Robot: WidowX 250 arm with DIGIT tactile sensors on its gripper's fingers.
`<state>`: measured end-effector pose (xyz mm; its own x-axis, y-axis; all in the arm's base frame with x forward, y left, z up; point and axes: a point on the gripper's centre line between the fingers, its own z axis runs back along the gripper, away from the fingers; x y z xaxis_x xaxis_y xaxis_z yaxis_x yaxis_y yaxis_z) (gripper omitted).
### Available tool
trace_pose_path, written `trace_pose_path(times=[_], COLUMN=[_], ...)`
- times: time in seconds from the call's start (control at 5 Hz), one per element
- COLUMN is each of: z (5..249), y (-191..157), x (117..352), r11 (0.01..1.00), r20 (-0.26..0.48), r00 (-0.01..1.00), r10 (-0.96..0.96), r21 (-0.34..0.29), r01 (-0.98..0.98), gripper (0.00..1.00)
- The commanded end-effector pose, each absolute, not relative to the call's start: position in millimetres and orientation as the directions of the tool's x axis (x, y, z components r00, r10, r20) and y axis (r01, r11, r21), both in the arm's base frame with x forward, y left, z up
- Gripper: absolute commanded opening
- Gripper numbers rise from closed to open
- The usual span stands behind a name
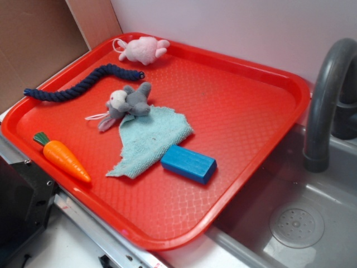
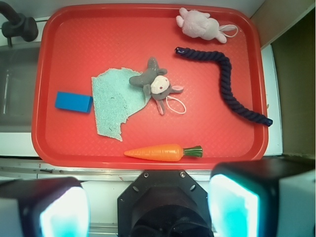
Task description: Grab the blue block.
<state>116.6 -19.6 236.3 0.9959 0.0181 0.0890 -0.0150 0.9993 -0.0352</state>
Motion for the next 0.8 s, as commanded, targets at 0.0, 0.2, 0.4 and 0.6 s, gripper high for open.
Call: trace_pose_path(times=[0.0,0.2,0.4,0.6], z=[236.3,231.3,223.7,205.3], y=[-19.6,-24.7,-42.7,-63.0], x=[116.6,127.2,145.0,165.8], r11=[0.999,0.997,0.955,0.852], r20=[0.089,0.135,0.185,0.184], r00=[0.996,0.988,0.937,0.835], r10=[0.018,-0.073,-0.297,-0.518], r21=[-0.035,-0.012,0.039,0.030], r01=[-0.015,0.076,0.295,0.522], gripper=[1.00,1.00,1.00,1.00])
